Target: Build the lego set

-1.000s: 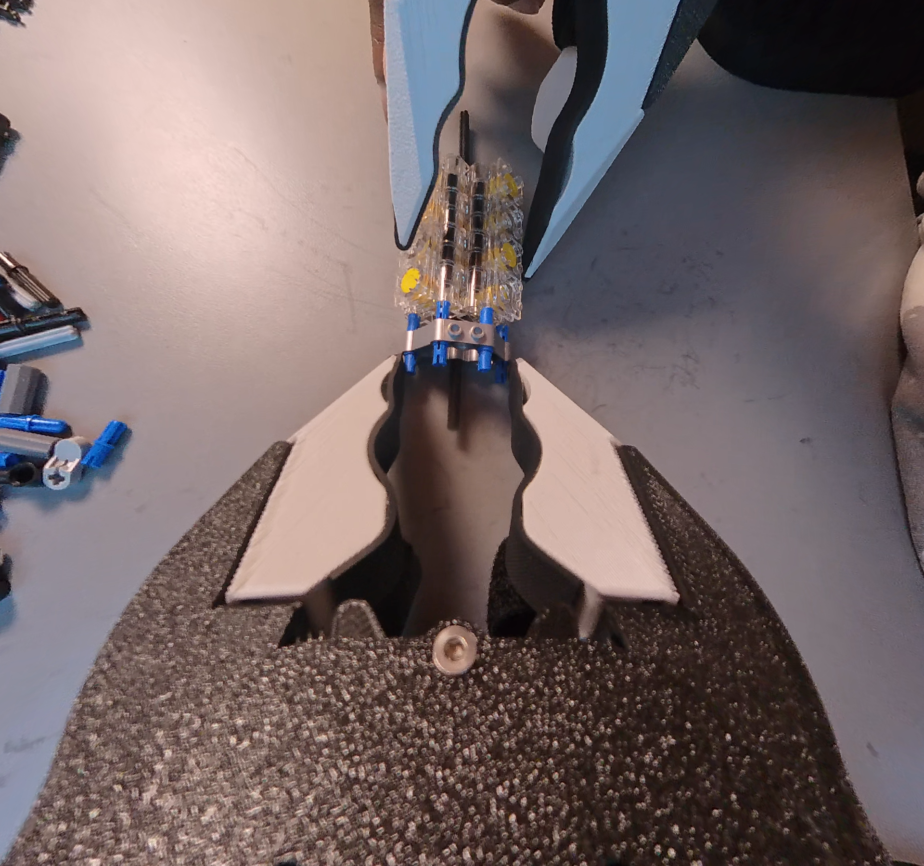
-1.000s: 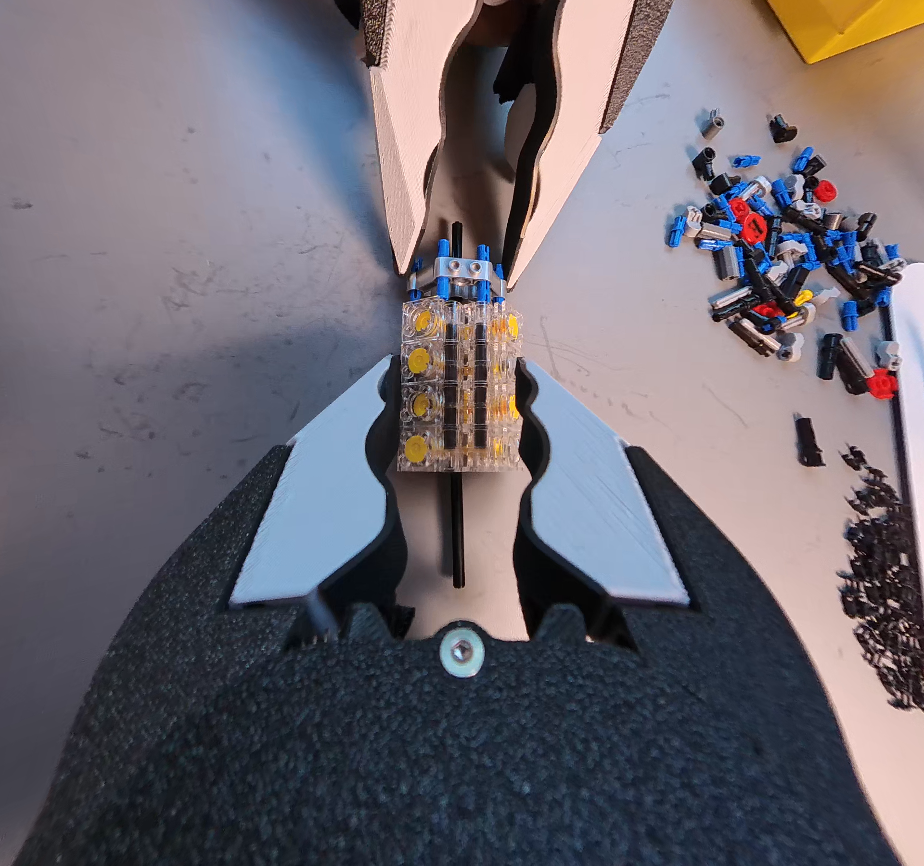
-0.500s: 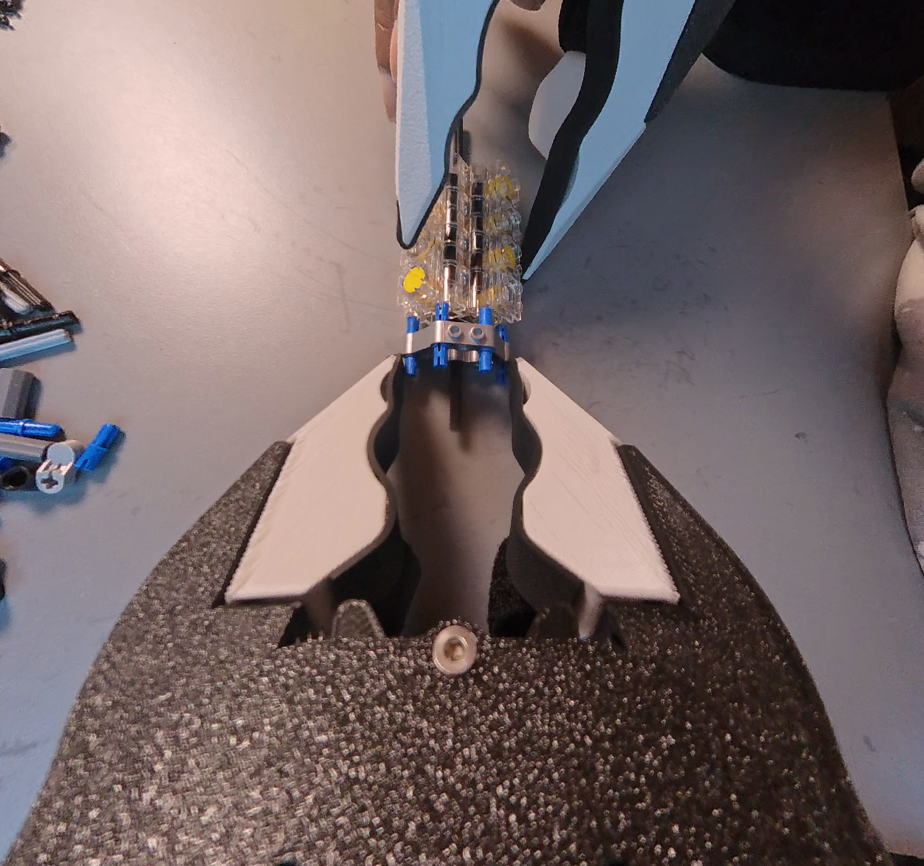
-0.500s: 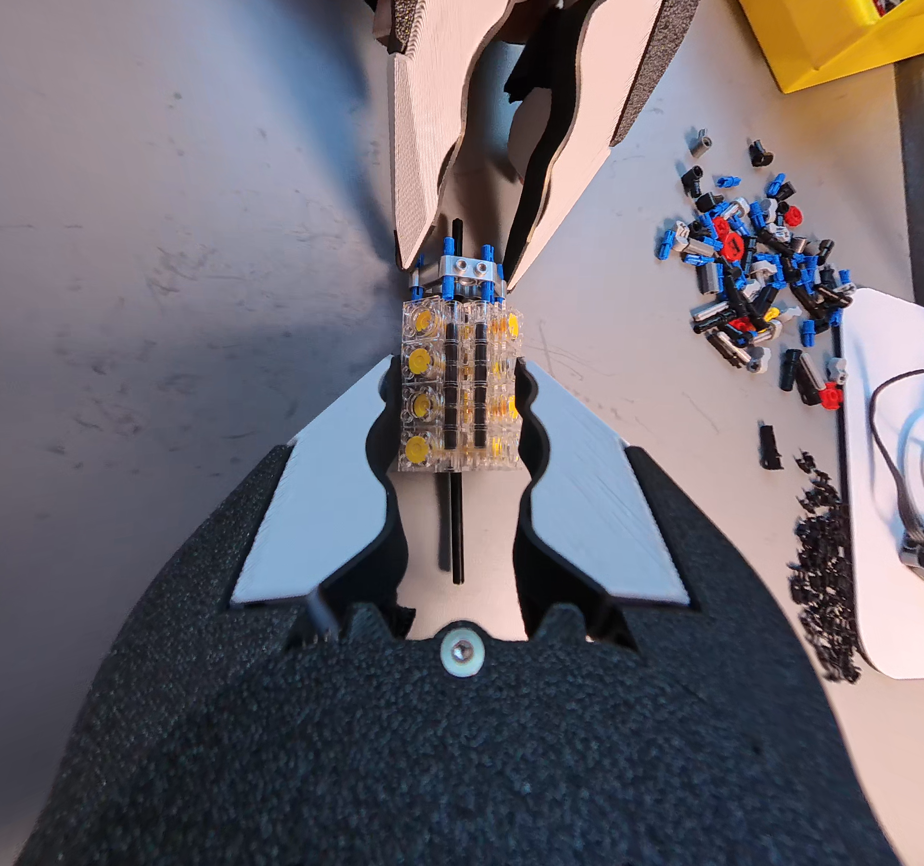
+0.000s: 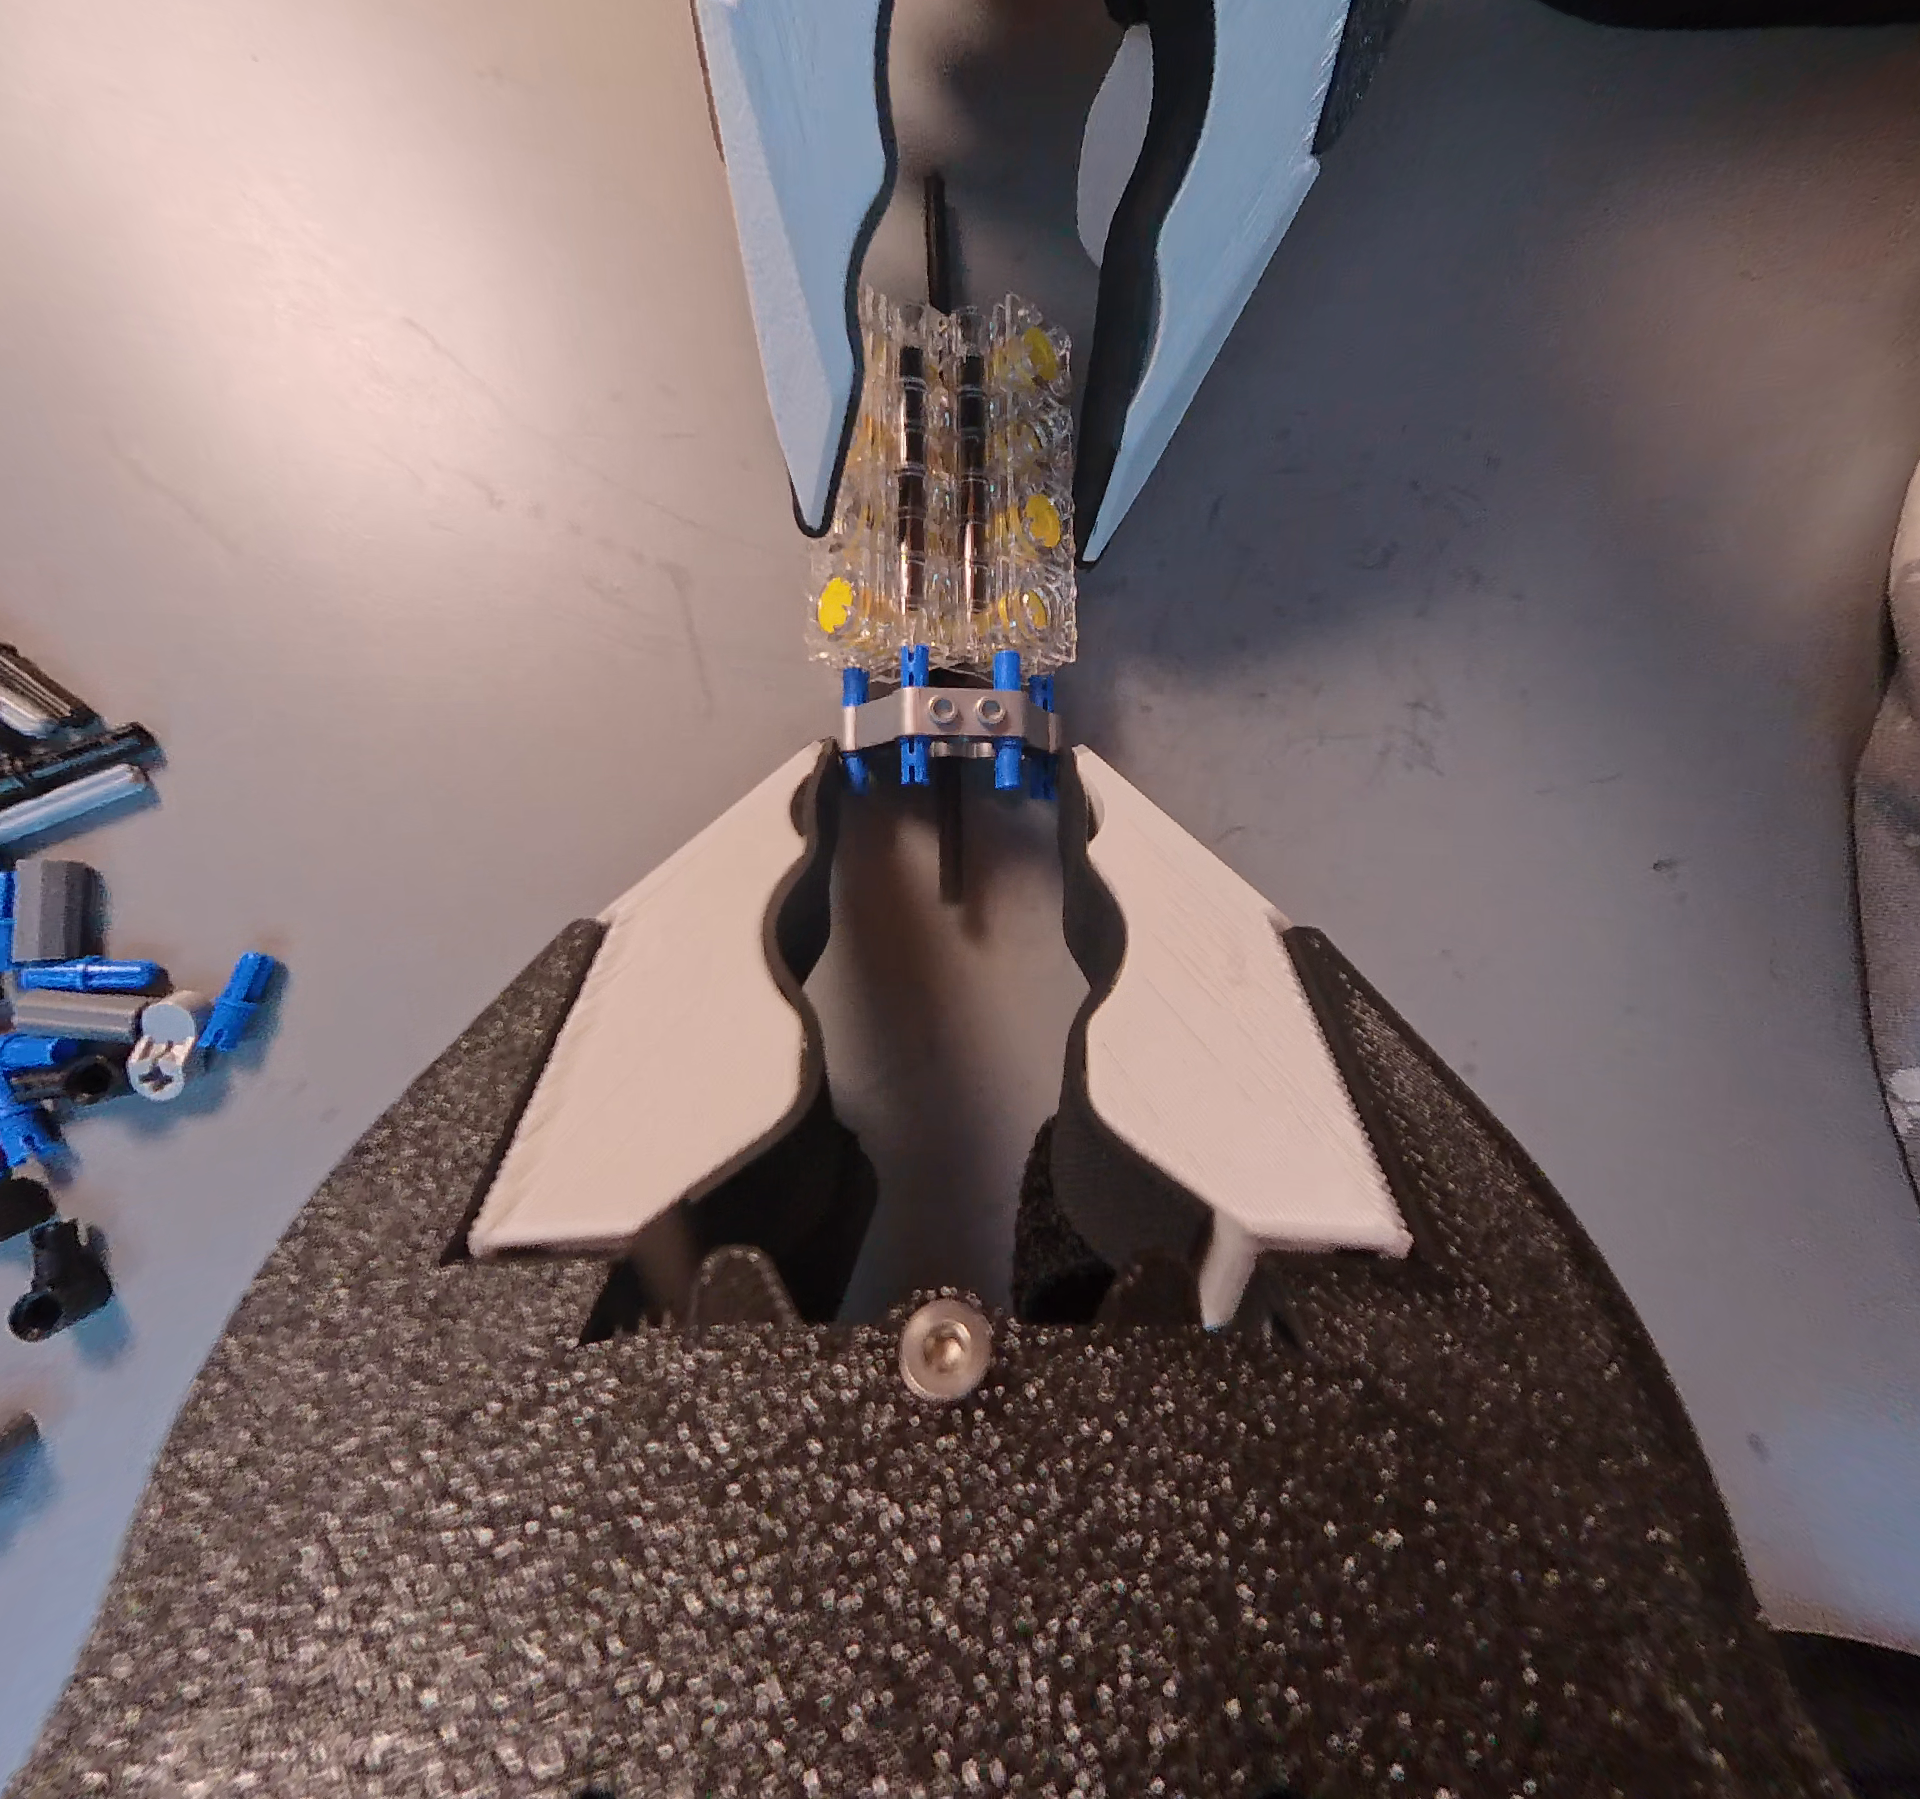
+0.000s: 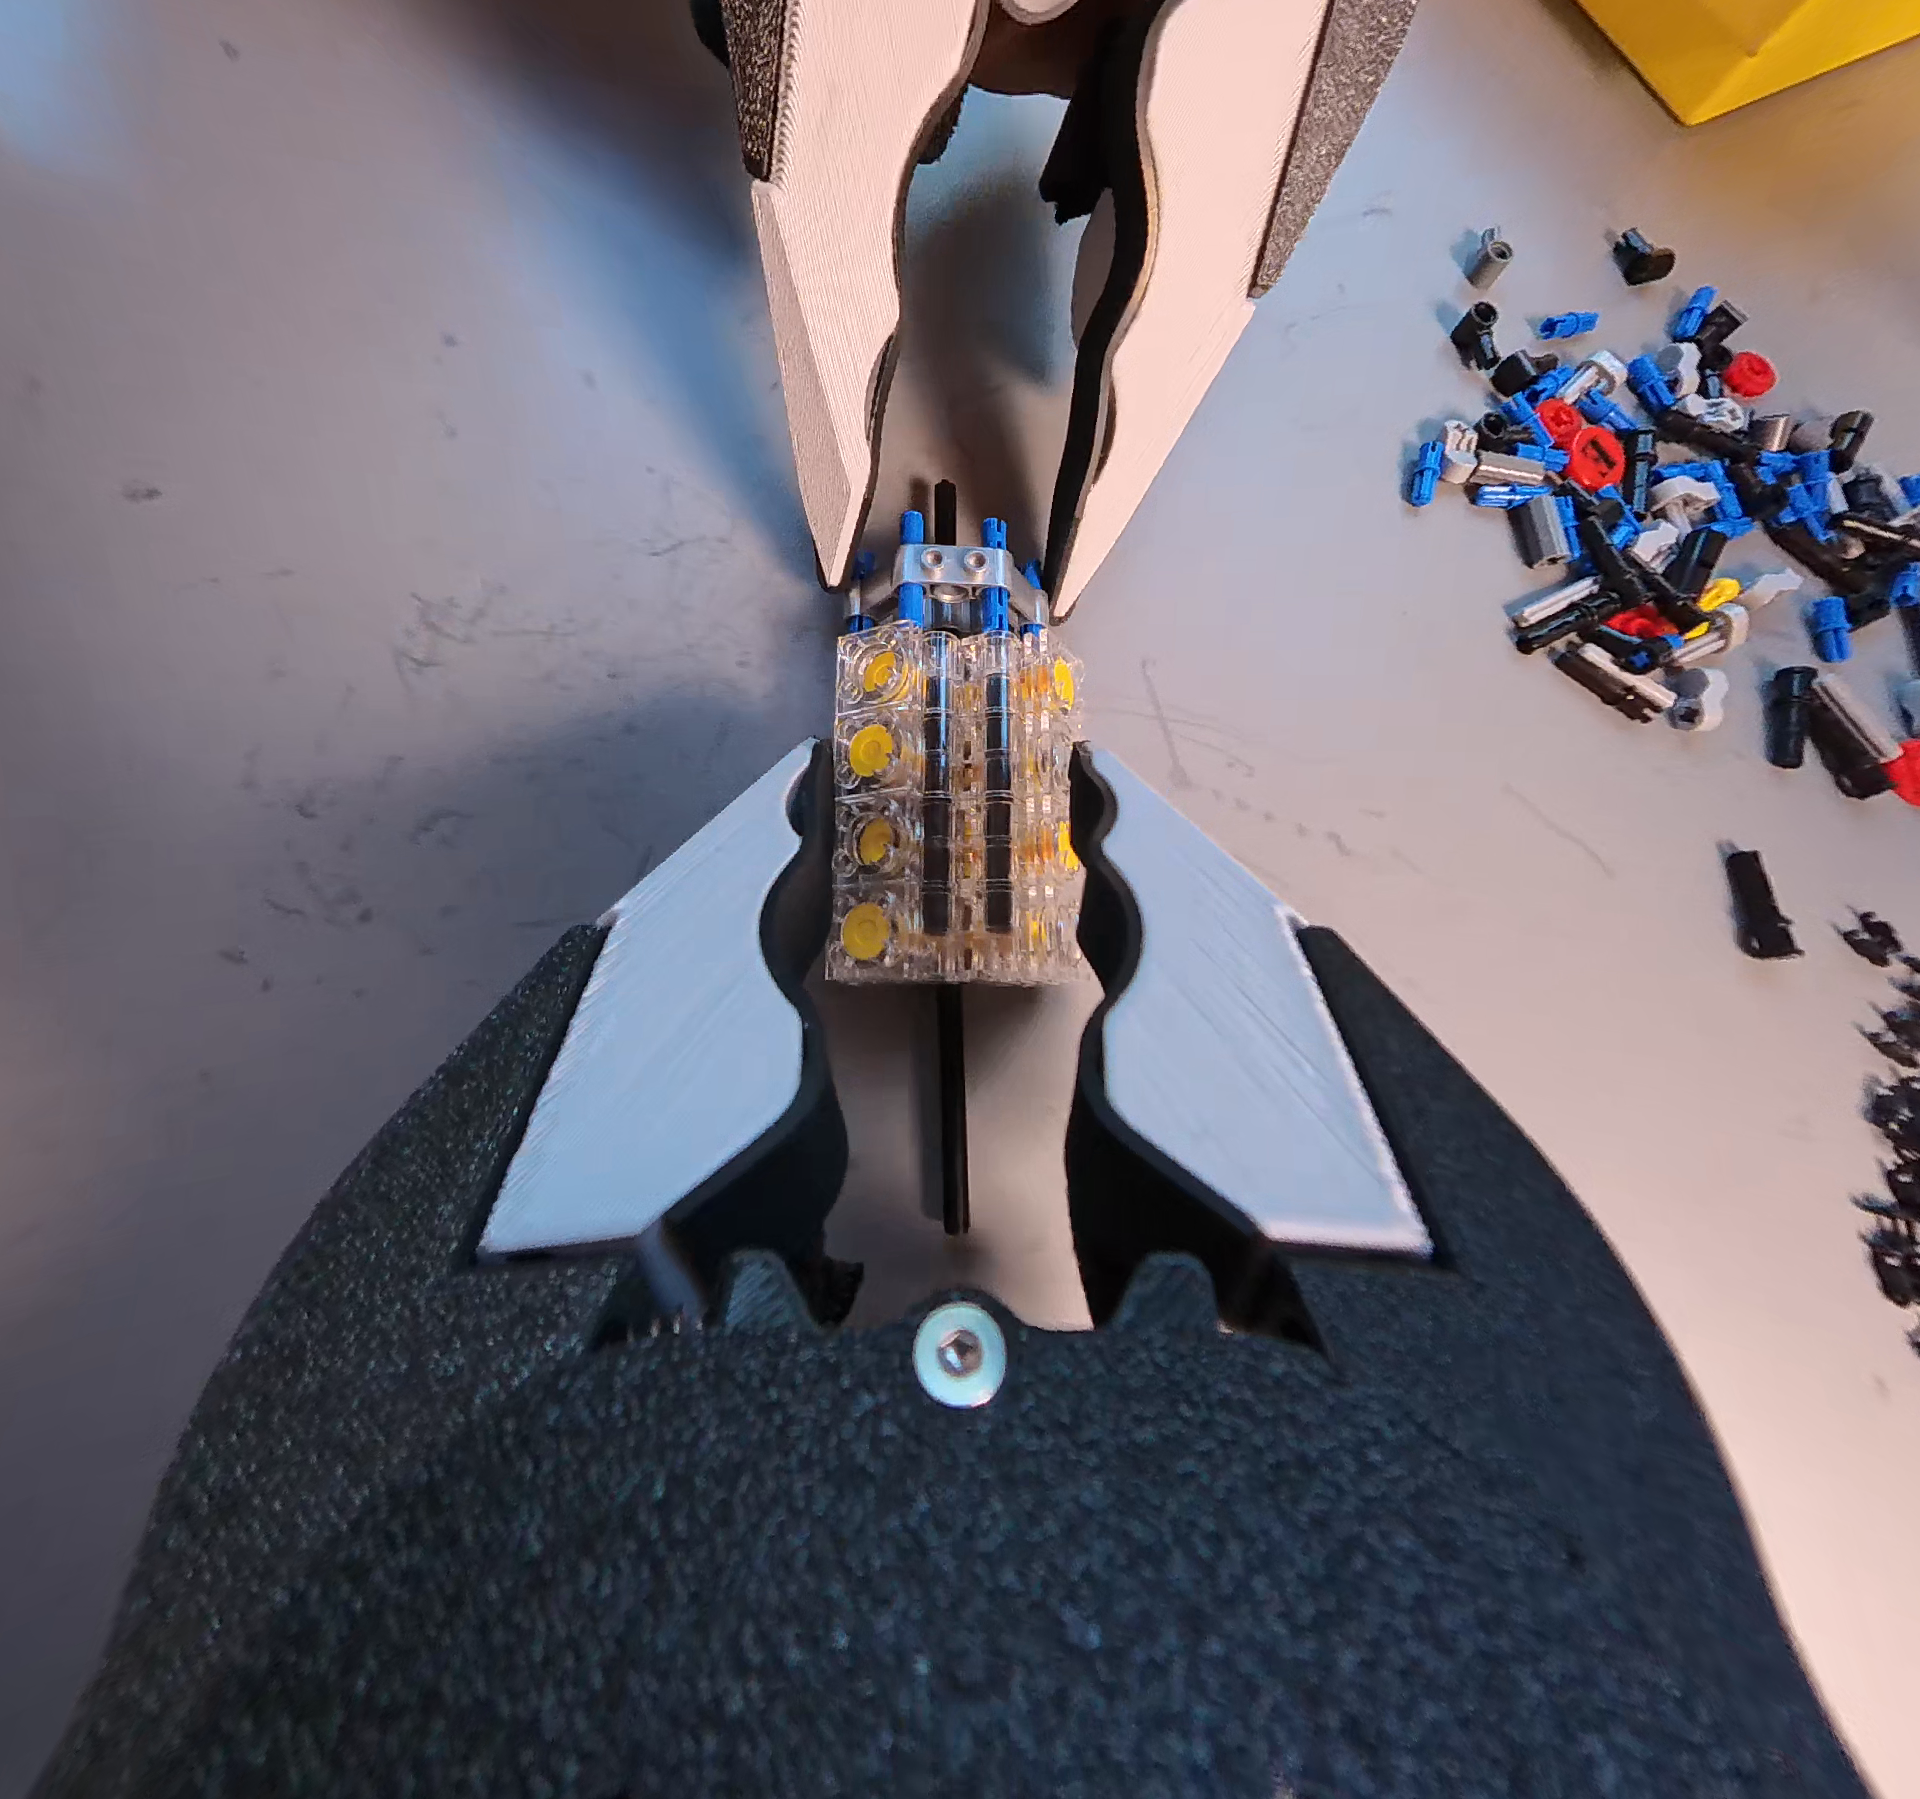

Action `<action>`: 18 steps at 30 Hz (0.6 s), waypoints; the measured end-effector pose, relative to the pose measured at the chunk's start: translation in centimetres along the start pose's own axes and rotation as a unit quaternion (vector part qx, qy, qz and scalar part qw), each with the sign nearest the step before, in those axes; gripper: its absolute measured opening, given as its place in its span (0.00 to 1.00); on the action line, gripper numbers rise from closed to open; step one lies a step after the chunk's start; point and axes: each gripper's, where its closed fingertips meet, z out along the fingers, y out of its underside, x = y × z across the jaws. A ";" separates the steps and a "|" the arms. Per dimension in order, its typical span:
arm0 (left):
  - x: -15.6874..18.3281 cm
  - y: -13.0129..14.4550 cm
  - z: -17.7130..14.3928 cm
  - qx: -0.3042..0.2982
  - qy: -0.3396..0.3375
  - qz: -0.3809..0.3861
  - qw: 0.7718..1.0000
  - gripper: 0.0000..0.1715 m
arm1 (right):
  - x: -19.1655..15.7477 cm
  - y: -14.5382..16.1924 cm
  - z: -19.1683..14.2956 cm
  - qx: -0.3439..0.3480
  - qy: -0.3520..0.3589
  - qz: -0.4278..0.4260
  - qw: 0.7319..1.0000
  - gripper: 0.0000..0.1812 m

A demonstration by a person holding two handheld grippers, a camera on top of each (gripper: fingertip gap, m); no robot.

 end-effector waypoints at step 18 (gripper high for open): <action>-0.1 -0.2 0.1 0.013 0.019 -0.030 0.999 0.24 | 0.0 0.4 -0.2 -0.036 0.012 -0.018 0.999 0.25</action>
